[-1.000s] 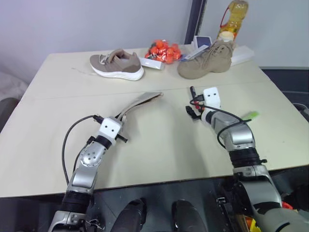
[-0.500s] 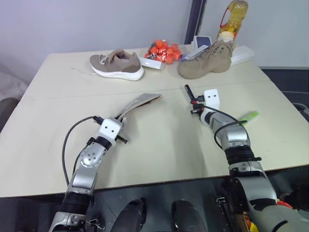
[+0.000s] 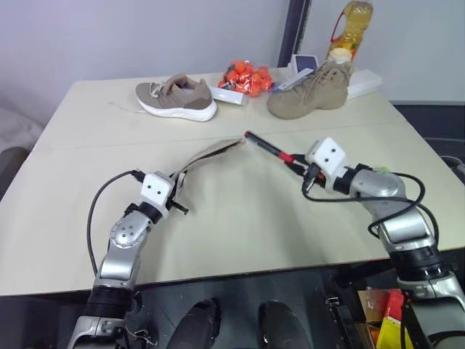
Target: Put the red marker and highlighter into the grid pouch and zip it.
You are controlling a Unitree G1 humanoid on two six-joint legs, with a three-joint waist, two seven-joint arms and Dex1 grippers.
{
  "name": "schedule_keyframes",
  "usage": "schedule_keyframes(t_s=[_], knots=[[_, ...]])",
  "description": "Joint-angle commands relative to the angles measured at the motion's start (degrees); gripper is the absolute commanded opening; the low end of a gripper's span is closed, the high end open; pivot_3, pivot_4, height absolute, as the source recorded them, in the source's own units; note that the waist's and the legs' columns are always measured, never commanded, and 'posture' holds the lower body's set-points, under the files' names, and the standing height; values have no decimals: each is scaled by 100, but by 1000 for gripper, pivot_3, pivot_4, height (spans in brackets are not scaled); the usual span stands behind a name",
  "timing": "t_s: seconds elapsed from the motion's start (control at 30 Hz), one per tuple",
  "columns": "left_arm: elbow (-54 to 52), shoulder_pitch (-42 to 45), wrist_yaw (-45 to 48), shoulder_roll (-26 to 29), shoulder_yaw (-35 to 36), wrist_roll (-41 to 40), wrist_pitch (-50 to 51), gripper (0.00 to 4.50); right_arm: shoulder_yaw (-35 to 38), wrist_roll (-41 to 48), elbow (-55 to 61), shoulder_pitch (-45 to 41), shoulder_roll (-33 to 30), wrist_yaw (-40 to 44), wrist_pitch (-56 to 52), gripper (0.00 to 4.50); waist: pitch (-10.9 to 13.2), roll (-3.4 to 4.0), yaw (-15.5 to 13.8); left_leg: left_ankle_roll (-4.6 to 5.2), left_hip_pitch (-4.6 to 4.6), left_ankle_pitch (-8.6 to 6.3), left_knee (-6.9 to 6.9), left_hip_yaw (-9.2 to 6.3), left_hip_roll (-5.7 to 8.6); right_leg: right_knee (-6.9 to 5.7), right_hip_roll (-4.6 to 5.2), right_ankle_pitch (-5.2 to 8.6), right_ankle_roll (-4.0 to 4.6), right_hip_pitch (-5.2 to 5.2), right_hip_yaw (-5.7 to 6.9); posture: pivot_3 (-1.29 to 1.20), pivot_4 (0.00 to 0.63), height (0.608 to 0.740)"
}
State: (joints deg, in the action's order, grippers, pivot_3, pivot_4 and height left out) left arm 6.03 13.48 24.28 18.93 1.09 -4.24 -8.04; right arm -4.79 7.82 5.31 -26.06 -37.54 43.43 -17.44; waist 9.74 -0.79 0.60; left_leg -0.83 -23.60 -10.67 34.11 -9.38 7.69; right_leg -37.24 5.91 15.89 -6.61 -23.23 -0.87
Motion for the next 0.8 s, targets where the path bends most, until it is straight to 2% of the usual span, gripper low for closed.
schedule_keyframes(t_s=[0.03, 0.5, 0.8], knots=[[-14, 144, 46, 5, 42, -59, -171, 0, -19, -35, 361, -28, -34, 46, -71, 212, 0, 0, -7, 0, 0, 0, 1, 0, 0, 0, 0, 0, 0, 1, 0, 0, 150, 740], [-67, 104, 125, -42, 13, -50, -229, 0, -221, -305, 382, -54, 0, 184, 61, 212, 0, 0, -10, 0, -1, 0, 1, 1, 1, 2, 1, 0, 0, 1, 0, 0, 150, 740], [-170, 89, 366, 55, -179, 71, -363, 0, -545, -768, 521, -178, -201, 440, 237, 212, 0, 0, -11, 0, -1, 0, 1, 1, 1, 2, 0, 0, 0, 1, 0, 0, 150, 740]])
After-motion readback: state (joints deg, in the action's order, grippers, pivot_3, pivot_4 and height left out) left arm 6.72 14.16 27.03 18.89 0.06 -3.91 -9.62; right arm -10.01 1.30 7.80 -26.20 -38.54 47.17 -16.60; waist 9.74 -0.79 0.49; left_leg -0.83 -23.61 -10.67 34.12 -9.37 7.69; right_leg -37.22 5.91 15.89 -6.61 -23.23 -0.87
